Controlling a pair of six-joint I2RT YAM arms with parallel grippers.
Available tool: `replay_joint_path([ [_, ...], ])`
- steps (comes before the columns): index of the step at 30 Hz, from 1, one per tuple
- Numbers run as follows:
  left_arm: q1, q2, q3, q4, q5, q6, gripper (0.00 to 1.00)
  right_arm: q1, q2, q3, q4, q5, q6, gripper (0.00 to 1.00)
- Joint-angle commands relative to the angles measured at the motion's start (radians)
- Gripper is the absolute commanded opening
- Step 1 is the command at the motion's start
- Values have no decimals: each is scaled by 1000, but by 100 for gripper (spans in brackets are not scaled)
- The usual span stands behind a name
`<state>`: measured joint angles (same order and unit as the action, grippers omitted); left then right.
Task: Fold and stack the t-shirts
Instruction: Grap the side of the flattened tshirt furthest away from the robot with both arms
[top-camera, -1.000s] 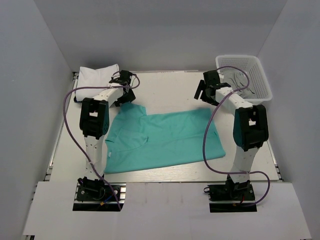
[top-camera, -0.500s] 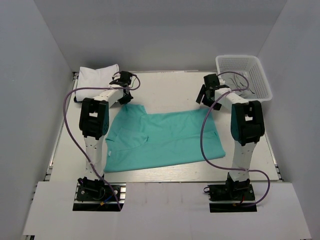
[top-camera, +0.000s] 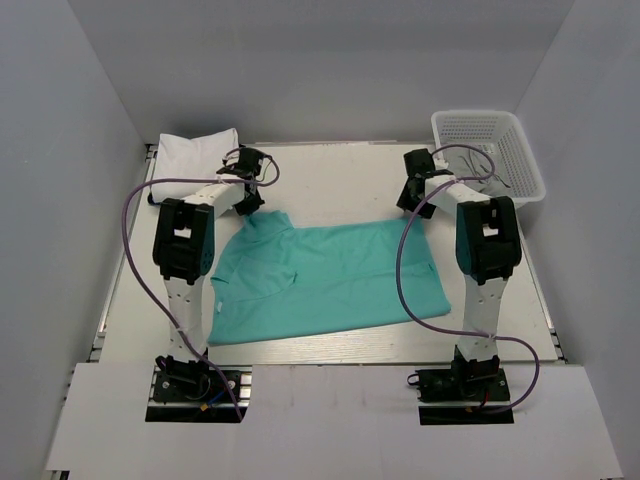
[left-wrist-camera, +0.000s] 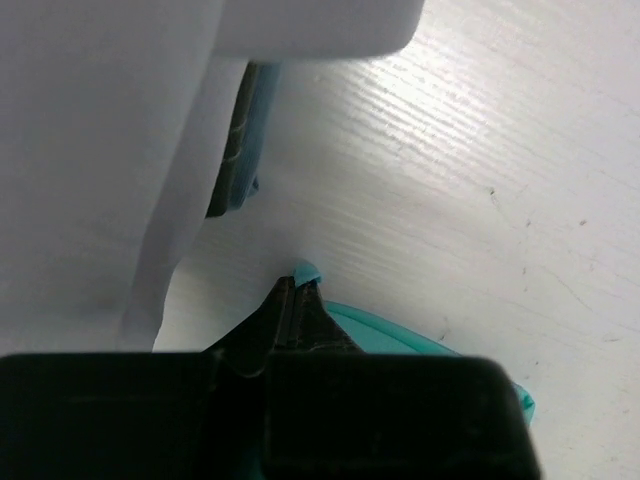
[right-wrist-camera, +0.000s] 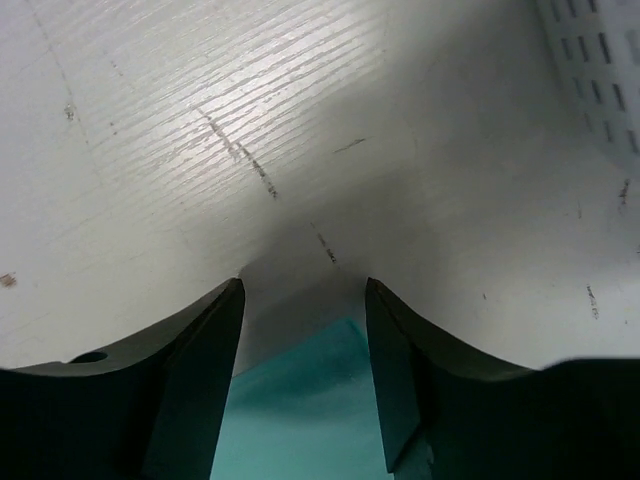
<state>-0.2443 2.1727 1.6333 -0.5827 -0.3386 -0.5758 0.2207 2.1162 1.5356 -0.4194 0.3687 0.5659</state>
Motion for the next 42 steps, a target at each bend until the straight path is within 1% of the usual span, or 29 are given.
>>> replay_joint_path([
  [1, -4, -91, -23, -6, -7, 7, 0, -3, 7, -3, -18, 16, 31, 56],
  [2, -4, -91, -33, -6, -7, 7, 0, 0, -7, -31, -12, 13, 35, 50],
  [3, -4, -100, -33, -6, 6, 7, 0, -1, -13, -41, -6, 12, 34, 41],
  [5, -13, -111, -33, -6, 6, 7, 0, 2, -33, -61, -1, 27, 42, 27],
  [6, -13, -111, -42, -6, 15, 7, 0, 2, -56, -66, 4, 29, 42, 10],
  [7, -13, -122, -43, -6, 15, 7, 0, 2, -64, -72, 2, 35, 42, 0],
  [10, -13, -151, -65, 4, 24, -2, 0, 3, -94, -83, 5, 55, 37, 0],
  [12, -13, -166, -81, 4, 35, -2, 0, 5, -105, -84, 5, 59, 26, 14],
  [13, -13, -178, -93, 14, 35, -2, 0, -1, -105, -89, 11, 56, 19, 28],
  [16, -13, -189, -116, 14, 35, -2, 0, -4, -88, -81, 4, 56, 11, 57],
  [18, -13, -189, -125, 14, 49, -2, 0, -3, -75, -68, 2, 56, 0, 67],
  [19, -13, -189, -125, 24, 49, -2, 0, 3, -64, -49, -13, 53, 0, 70],
  [22, -13, -189, -125, 24, 58, -2, 0, 2, -59, -17, -63, 50, 14, 70],
  [26, -13, -189, -135, 24, 58, -12, 0, 3, -105, -92, -70, 16, 43, 70],
  [29, -13, -198, -135, 24, 58, -12, 0, 6, -127, -155, -23, -17, 52, 64],
  [31, -13, -198, -135, 24, 58, -12, 0, 8, -118, -158, -19, -31, 51, 64],
  [32, -13, -198, -135, 24, 58, -12, 0, 9, -108, -147, -27, -27, 51, 60],
  [33, -13, -198, -135, 24, 58, -12, 0, 11, -99, -138, -27, -30, 49, 48],
  [35, -13, -198, -144, 24, 58, -12, 0, 11, -91, -128, -35, -30, 49, 29],
  [36, -13, -208, -144, 24, 58, -12, 0, 12, -96, -126, -33, -24, 49, 16],
  [38, -13, -208, -144, 24, 67, -12, 0, 9, -105, -120, -33, 1, 54, 6],
  [39, -13, -217, -144, 24, 67, -12, 0, 14, -113, -121, -24, 9, 51, 0],
  [42, -13, -235, -144, 24, 67, -12, 0, 16, -137, -123, -18, 18, 37, 0],
])
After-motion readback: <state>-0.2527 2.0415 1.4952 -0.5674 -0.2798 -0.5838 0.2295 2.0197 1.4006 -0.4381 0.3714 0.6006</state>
